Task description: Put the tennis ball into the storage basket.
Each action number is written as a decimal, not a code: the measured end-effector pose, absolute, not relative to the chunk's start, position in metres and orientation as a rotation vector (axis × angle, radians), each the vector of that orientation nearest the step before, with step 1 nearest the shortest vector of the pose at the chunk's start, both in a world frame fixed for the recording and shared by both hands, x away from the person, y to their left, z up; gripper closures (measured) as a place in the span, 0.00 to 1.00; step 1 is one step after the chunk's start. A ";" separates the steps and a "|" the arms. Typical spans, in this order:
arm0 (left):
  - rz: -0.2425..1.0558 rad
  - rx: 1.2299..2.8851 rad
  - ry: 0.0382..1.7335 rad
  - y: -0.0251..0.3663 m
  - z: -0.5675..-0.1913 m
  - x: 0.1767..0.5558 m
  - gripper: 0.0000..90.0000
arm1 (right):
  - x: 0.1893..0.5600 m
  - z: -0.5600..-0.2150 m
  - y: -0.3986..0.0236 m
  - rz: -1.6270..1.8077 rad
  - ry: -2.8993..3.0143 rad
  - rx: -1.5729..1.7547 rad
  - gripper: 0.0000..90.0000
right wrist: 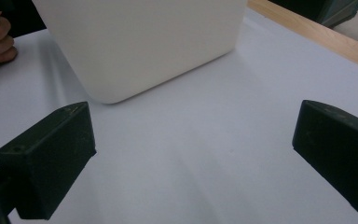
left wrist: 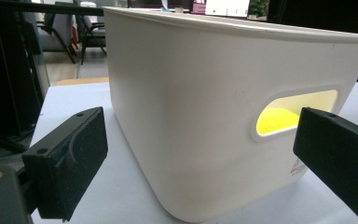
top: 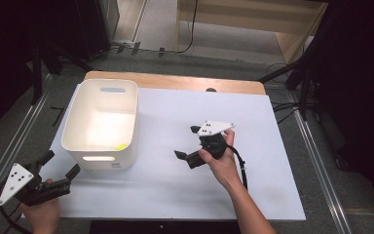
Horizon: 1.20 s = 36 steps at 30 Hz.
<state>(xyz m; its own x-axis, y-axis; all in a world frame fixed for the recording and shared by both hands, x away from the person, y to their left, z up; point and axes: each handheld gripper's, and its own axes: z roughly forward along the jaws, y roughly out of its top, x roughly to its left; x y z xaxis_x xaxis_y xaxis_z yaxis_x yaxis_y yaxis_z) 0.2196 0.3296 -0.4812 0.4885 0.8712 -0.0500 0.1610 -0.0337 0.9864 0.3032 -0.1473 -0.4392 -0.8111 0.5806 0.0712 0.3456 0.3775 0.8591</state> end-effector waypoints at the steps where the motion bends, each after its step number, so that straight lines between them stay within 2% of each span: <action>1: 0.731 1.519 0.935 0.330 -0.481 0.220 0.03 | 0.302 -0.441 -0.150 1.405 2.394 0.822 0.00; 36: 0.739 1.531 0.944 0.329 -0.481 0.220 0.03 | 0.245 -0.486 -0.257 1.375 2.181 1.097 0.00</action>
